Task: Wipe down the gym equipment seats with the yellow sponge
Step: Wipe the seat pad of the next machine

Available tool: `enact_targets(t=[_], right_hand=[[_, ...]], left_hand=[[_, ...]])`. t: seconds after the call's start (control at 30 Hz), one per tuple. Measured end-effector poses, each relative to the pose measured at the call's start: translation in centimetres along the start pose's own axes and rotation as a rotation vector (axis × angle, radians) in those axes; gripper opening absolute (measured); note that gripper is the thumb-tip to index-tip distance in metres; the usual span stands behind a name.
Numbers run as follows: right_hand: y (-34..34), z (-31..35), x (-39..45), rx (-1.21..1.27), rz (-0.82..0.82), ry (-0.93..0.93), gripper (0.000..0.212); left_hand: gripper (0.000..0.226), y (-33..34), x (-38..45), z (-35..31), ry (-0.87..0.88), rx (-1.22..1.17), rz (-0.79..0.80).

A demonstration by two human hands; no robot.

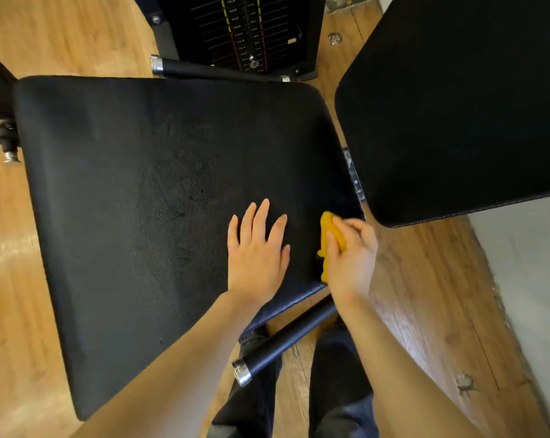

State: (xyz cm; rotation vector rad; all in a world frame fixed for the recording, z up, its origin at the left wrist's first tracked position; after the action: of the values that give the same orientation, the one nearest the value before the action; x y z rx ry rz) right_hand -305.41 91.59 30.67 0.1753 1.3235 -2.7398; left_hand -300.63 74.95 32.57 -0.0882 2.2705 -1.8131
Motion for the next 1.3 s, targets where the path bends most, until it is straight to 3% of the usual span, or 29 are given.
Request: enact_targets(t=[0.17,0.47,0.6,0.9,1.07,1.3], right_hand=[[1.0,0.9,4.3,-0.102,0.006,-0.011,0.032],[-1.4,-3.1,-5.4,-0.085,0.065,0.062,0.029],[-1.6,-3.7,-4.7,-0.024,0.092,0.122,0.027],[-0.9,0.2,4.2,0.015,0.04,0.018,0.03],[0.2,-0.2,2.6,-0.1,0.066,-0.102,0.035],[-1.4,-3.4,-2.2,-0.093,0.066,-0.035,0.037]], left_hand=[[0.051,0.6,-0.2,0.3,0.014,0.074,0.009],[0.05,0.7,0.0,0.1,-0.01,0.078,0.035],[0.05,0.6,0.0,0.0,-0.016,0.092,0.04],[0.052,0.5,-0.1,-0.3,0.007,0.124,-0.01],[0.052,0.6,-0.1,-0.3,0.01,0.128,-0.017],[0.052,0.8,-0.1,-0.1,-0.003,0.137,0.028]])
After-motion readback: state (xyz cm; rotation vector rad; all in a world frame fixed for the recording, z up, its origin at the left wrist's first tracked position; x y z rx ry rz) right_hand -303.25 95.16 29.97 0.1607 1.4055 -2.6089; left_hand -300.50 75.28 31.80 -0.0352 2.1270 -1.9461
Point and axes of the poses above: each hand's wrist, its own x-axis towards the middle knuckle, its own y-axis out of the palm, z = x × y, the point moved 10 cm from there along x, towards the middle knuckle, and after that the axes turned 4 degrees about -x, right-handed, at the moved point
